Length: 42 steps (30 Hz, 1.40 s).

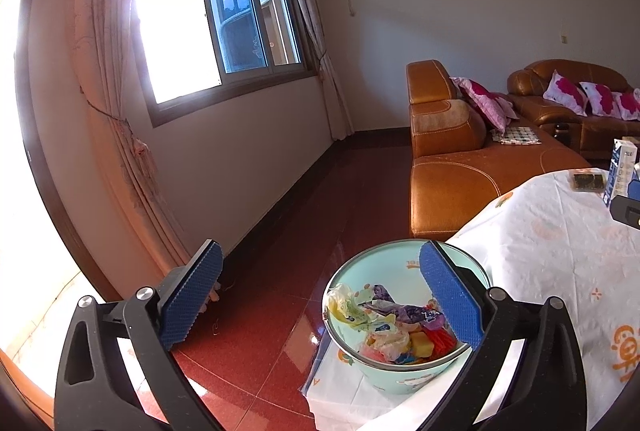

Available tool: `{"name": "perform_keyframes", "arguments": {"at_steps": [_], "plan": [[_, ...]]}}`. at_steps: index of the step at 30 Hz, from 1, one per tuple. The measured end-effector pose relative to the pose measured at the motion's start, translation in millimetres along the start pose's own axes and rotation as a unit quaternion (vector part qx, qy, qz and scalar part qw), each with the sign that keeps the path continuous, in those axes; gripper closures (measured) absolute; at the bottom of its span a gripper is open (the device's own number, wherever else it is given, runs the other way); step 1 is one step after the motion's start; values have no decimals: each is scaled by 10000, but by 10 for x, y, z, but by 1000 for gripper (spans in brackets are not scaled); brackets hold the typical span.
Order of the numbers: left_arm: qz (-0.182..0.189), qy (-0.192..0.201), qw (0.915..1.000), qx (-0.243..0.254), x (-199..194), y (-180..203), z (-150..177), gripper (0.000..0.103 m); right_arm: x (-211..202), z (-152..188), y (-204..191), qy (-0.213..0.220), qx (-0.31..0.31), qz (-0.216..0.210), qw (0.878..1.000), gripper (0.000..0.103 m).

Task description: Collect trash

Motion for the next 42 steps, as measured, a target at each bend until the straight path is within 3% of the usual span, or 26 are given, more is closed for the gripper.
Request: {"name": "perform_keyframes", "arguments": {"at_steps": [42], "plan": [[57,-109,9999,-34,48,62,50,6,-66,18,66,68,-15,122,9999,46]]}}
Point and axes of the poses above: each gripper's, at about its wrist camera, not at the fingertips, and x roughly the way its jaws point, y to its right, z to its underside, the point moved 9 cm from there along x, roughly the way its jaws point, and after that the axes turned 9 degrees about x, right-handed, at the moved point
